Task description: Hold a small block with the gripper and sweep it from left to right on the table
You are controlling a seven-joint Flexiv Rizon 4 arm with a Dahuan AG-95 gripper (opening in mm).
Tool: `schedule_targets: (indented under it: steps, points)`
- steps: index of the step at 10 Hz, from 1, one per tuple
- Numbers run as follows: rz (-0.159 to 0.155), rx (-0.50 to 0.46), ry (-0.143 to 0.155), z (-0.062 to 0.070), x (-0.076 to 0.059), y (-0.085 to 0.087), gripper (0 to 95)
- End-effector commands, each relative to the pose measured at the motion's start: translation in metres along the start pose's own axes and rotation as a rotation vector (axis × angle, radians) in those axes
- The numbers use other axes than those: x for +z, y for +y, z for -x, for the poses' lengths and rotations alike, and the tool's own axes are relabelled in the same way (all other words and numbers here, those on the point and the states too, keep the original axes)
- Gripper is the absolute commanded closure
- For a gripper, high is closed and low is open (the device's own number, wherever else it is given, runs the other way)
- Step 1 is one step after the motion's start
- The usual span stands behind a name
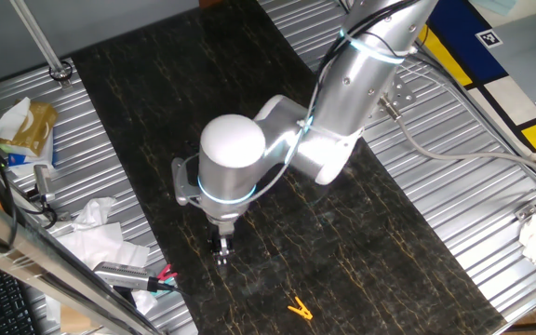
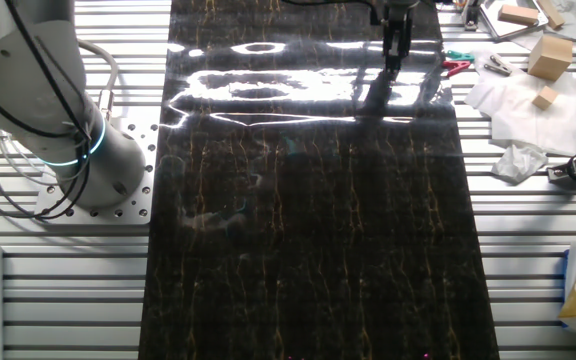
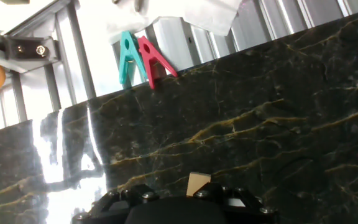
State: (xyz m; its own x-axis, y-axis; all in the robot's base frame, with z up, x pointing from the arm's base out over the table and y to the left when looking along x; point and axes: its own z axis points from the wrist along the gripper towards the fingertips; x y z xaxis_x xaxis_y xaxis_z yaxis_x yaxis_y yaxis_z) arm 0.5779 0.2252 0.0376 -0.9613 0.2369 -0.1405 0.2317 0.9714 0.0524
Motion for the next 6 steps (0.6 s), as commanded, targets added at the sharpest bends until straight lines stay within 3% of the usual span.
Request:
schedule_targets:
  steps: [1,3,6]
  points:
    - [-0.004,-0.048,0.007,0.003,-0.012,-0.025,57.0]
    - [-0.004,-0.093,0.011,0.005,-0.021,-0.054,57.0]
    - [0.0,-0.147,0.007,0.007,-0.023,-0.085,57.0]
